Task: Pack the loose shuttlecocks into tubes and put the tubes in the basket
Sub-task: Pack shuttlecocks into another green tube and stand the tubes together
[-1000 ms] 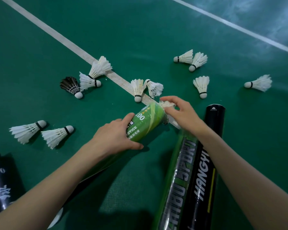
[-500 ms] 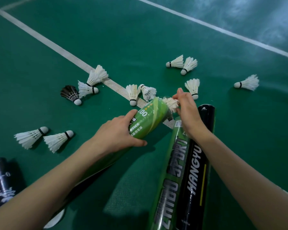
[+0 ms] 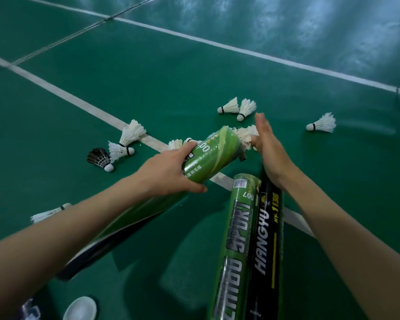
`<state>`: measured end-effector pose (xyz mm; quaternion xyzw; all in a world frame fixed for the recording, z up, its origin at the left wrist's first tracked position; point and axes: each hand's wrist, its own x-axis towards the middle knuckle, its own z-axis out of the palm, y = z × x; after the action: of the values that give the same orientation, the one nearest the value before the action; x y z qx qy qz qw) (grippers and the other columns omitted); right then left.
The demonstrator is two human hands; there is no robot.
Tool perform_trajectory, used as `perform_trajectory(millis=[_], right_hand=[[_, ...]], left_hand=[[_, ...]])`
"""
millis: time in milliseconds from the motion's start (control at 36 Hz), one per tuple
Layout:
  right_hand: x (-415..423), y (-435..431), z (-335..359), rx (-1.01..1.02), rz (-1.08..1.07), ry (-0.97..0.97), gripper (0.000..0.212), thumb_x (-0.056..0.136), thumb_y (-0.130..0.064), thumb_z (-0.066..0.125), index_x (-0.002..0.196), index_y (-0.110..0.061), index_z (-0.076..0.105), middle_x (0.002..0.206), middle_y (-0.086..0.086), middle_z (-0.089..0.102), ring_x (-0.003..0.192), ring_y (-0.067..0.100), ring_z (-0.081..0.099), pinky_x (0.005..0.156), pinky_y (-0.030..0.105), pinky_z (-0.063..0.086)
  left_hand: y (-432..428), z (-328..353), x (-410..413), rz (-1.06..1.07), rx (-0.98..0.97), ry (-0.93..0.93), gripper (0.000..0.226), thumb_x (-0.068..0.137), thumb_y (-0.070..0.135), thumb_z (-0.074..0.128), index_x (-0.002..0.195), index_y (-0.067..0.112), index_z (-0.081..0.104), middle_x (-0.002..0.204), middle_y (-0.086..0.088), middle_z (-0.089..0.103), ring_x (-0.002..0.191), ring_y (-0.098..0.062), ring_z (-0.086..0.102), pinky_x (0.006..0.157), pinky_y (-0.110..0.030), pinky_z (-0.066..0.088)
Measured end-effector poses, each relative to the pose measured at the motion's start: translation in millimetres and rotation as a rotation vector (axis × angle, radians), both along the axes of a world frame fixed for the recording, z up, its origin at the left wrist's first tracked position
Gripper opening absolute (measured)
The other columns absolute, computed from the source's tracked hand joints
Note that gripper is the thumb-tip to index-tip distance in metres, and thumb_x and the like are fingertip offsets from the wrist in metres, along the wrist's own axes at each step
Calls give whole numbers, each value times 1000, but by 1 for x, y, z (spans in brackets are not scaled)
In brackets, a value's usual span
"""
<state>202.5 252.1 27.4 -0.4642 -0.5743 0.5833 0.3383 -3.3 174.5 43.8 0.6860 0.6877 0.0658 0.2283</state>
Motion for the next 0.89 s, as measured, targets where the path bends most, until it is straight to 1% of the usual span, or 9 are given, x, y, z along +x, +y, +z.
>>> perform_trajectory(millis=[83, 194, 306, 389, 444, 528, 639, 750, 889], right_hand=[[8, 7, -9, -98, 111, -27, 89, 79, -83, 15, 151, -31, 14, 151, 9, 35, 143, 23, 25, 119, 49, 3], [6, 10, -28, -184, 258, -82, 109, 59, -97, 20, 151, -39, 7, 148, 15, 40, 144, 24, 24, 118, 54, 0], [3, 16, -38, -222, 264, -23, 97, 75, -86, 16, 153, -31, -1, 155, 15, 26, 141, 27, 30, 119, 50, 3], [-3, 23, -44, -281, 214, 28, 83, 86, -73, 14, 153, -25, 2, 146, 21, 41, 138, 28, 37, 118, 48, 9], [-9, 28, -54, -312, 125, 11, 70, 95, -63, 19, 152, -23, 13, 140, 18, 50, 130, 26, 46, 116, 47, 21], [-15, 40, -71, -172, -14, -223, 51, 98, -47, 41, 141, -19, 40, 132, 7, 56, 118, 19, 52, 105, 38, 38], [-6, 61, -83, 19, -140, -465, 31, 98, -24, 50, 125, -12, 57, 123, 2, 59, 110, 15, 53, 90, 26, 38], [6, 87, -91, 121, -211, -631, 29, 96, -17, 51, 124, -12, 57, 131, 10, 52, 116, 24, 52, 90, 25, 37], [9, 117, -104, 110, -161, -786, 46, 92, -15, 53, 137, -19, 45, 139, 18, 37, 118, 35, 48, 96, 35, 40]], left_hand=[[-4, -9, 1, 26, 17, 6, 97, 60, 64, 75, 141, 42, 25, 118, 9, 57, 98, -18, 56, 86, -36, 49], [-3, -25, 6, 33, -22, 48, 99, 61, 65, 74, 142, 40, 23, 119, 6, 57, 96, -20, 55, 79, -31, 46], [2, -41, 6, 58, -51, 43, 103, 61, 67, 73, 145, 39, 20, 119, 5, 56, 99, -20, 55, 82, -33, 47], [12, -52, 6, 85, -90, 8, 103, 59, 67, 74, 143, 40, 22, 119, 2, 57, 98, -22, 56, 84, -34, 49], [21, -61, 7, 101, -136, -15, 104, 58, 66, 75, 144, 41, 21, 122, -2, 56, 100, -23, 57, 87, -36, 49], [35, -80, 8, 126, -177, 8, 109, 58, 66, 74, 146, 40, 15, 128, -5, 52, 104, -25, 55, 90, -37, 49], [46, -104, 10, 145, -214, 14, 101, 66, 59, 75, 146, 31, 20, 130, -4, 50, 105, -26, 55, 89, -37, 49], [53, -128, 10, 149, -263, 33, 104, 64, 62, 75, 145, 31, 18, 123, -2, 56, 98, -24, 57, 84, -37, 51], [56, -147, 15, 164, -265, 44, 102, 63, 61, 75, 143, 33, 18, 118, -3, 54, 99, -26, 57, 85, -40, 51]])
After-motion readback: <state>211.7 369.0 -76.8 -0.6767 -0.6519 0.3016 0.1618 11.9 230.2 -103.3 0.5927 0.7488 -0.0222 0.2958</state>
